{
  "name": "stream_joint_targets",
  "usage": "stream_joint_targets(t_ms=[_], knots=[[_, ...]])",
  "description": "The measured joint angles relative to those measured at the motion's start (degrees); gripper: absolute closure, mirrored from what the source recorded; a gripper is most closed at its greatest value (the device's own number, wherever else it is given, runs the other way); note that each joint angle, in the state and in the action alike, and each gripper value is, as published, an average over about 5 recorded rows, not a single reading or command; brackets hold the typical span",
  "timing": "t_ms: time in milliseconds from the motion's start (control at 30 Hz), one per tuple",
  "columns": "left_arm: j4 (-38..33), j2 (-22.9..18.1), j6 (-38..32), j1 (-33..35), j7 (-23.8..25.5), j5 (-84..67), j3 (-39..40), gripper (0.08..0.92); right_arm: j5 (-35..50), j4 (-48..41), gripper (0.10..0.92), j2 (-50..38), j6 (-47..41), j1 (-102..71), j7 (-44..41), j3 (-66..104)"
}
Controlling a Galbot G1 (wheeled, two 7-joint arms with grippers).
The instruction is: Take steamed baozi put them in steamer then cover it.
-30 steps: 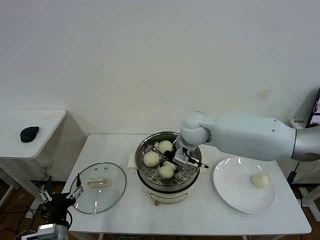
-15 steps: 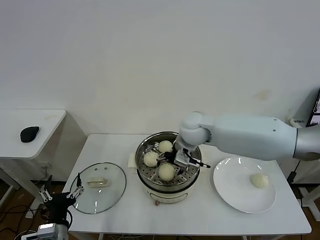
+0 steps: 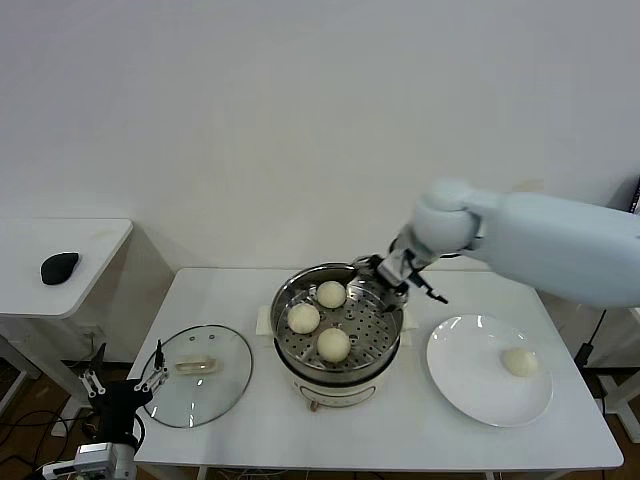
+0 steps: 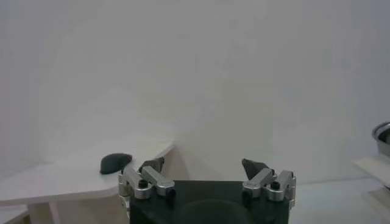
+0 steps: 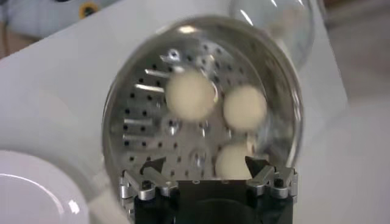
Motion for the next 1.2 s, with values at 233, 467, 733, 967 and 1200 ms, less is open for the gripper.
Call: stream_joint_targets(t_ms=[233, 467, 733, 967, 1200], knots=[[0.0, 0.9, 0.0, -0.4, 0.0, -0.1, 0.8, 0.177, -0.7, 0.8, 0.203, -10.1, -5.0, -3.3, -1.4, 2.6], [0.0, 0.8, 0.0, -0.6, 0.0, 0.2, 1.7, 0.177, -5.4, -1.4, 0.203, -18.4, -3.8, -12.4, -3.5, 9.8], [-0.2, 0.5, -0.1, 0.0, 0.0, 0.7, 1.9, 0.177, -11.2, -5.6, 0.203, -23.0, 0.0, -30.6, -4.7, 25.2], [-0.1, 0.2, -0.1, 0.3, 0.0, 1.0, 1.7, 0.177, -15.6, -9.8, 0.203, -23.2, 2.8, -44.8, -4.7, 37.3], [-0.1, 0.0, -0.1, 0.4, 0.0, 1.3, 1.5, 0.177, -19.2, -14.2, 0.203, -20.7, 4.3, -52.8, -3.5, 43.9]])
